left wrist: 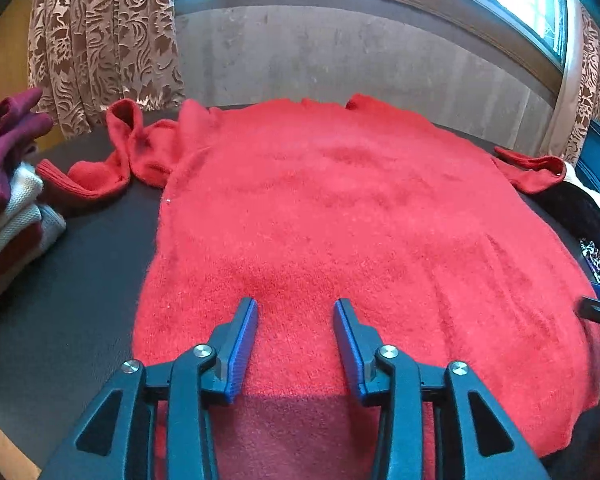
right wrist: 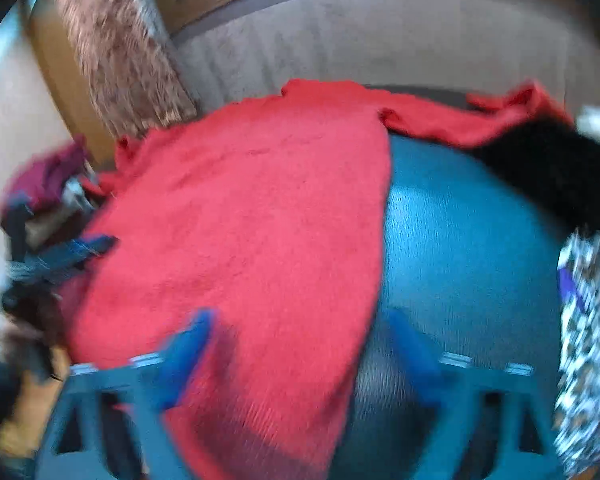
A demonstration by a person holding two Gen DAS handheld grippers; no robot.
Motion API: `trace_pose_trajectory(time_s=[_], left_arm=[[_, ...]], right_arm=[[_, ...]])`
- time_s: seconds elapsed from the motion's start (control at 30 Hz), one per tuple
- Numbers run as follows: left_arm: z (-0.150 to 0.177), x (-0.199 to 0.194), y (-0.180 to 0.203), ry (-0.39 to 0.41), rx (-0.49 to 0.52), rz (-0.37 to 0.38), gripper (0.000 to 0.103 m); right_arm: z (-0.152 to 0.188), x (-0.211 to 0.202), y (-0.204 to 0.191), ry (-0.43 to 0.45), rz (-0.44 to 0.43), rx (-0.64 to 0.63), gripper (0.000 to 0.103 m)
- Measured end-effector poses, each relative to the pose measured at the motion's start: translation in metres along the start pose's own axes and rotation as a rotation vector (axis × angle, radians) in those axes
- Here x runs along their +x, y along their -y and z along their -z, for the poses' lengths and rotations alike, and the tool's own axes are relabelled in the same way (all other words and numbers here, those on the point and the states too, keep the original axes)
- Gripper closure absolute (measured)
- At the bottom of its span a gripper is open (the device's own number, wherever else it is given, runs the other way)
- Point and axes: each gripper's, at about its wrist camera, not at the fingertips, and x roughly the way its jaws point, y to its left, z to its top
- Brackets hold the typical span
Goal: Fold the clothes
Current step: 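Pinch the red sweater hem with the left gripper and straighten it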
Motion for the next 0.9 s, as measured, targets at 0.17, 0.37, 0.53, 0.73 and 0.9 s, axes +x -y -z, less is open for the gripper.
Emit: trace_pose_trajectory(time_s=[0.17, 0.37, 0.53, 0.73, 0.9], left_arm=[[-0.002, 0.002, -0.006, -0.007, 0.019, 0.024, 0.060], [-0.012, -0.002, 0.002, -0.042, 0.028, -0.036, 0.060], [-0.028, -0.012, 0.017, 0.005, 0.050, -0.037, 0.060], [-0.043, 0.019, 0.033, -0.007, 0.088, -0.006, 0.060], [-0.036, 0.037, 0.020, -0.006, -0.021, 0.065, 0.050]], right_arm=[[0.005, -0.006, -0.003, -0.047, 0.085, -0.114, 0.071], [0.015, -0.013, 0.012, -0.058, 0.019, -0.081, 0.031], [0.016, -0.011, 0.003, -0.102, -0.038, -0.129, 0.001], [-0.026, -0.039, 0.057, 0.051, -0.024, 0.073, 0.001], [-0.102, -0.052, 0.104, 0.189, 0.205, 0.029, 0.001]])
